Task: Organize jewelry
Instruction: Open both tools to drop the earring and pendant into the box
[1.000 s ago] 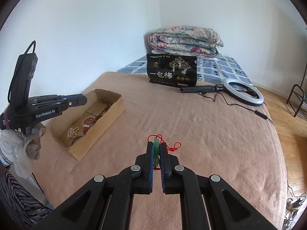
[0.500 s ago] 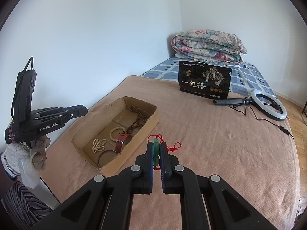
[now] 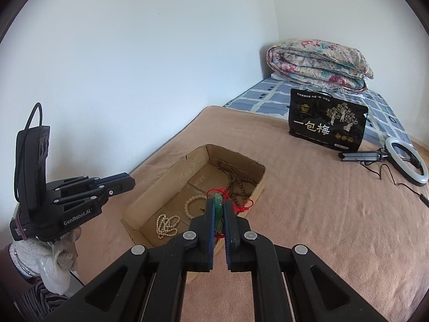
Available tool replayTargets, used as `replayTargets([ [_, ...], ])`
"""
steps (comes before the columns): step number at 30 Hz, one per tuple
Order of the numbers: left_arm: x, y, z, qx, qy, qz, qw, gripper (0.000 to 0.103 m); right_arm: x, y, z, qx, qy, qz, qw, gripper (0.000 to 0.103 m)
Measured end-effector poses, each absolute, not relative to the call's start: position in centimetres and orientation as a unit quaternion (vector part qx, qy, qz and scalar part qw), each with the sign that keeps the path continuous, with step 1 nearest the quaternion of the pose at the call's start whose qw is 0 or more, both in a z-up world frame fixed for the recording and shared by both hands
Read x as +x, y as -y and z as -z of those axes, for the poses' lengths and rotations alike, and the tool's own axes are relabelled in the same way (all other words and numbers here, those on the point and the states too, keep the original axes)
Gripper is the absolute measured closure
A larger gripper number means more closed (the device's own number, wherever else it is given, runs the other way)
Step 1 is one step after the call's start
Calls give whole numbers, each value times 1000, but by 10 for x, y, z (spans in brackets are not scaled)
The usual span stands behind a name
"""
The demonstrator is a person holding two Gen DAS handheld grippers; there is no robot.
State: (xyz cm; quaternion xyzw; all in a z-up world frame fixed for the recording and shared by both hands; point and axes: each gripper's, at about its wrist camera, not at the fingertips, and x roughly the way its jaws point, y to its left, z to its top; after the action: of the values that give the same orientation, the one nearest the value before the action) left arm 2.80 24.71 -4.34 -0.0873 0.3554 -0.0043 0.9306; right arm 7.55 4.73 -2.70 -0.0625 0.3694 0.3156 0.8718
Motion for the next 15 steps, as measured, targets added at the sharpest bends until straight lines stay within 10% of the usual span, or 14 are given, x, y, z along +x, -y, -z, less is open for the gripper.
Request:
replayTargets([
  [15, 34, -263, 64, -111, -377, -5, 919, 97, 115, -103, 64, -77, -402, -314, 857, 99],
])
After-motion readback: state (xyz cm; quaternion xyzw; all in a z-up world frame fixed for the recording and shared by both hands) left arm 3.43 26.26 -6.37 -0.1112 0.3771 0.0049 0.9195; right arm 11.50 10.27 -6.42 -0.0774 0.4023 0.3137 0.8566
